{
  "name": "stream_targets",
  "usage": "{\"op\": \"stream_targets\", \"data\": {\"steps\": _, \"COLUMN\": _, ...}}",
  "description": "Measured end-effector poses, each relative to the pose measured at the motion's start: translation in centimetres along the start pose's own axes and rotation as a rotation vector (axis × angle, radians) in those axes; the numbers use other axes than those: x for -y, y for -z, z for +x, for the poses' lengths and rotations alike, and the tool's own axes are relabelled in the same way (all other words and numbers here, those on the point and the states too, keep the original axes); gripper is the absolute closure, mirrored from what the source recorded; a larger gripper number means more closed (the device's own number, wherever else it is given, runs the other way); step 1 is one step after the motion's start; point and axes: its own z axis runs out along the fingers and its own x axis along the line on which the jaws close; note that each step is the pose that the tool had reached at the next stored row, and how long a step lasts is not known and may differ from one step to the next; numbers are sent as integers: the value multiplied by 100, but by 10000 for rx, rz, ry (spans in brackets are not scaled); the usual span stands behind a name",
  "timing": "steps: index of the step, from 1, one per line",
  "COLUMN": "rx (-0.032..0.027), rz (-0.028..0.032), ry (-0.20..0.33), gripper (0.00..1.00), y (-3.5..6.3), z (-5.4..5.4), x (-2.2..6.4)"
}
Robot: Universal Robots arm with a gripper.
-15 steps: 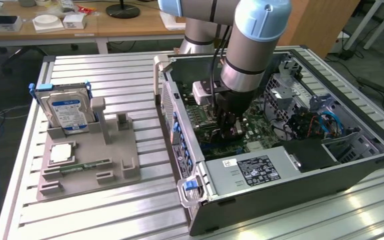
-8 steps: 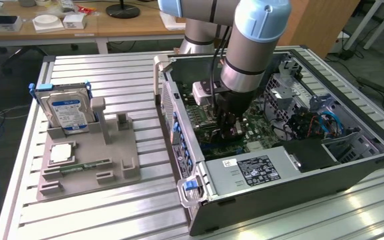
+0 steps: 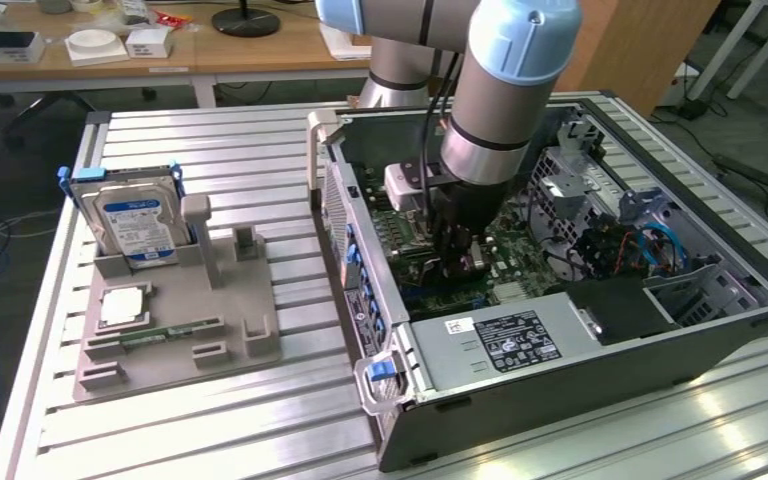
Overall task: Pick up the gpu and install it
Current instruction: 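Insert the gpu into the slot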
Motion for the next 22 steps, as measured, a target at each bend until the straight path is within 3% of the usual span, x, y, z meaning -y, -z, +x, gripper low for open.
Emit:
{"op": "stream_targets", "data": {"steps": 12, "rx": -9, "rz": 22, "ry": 2, "gripper": 74, "y": -16, "z": 3, "x": -13}}
{"op": "stream_targets", "data": {"steps": 22, "rx": 6, "rz": -2, "ry": 0, "gripper": 74, "y": -17, "z": 1, "x": -17}}
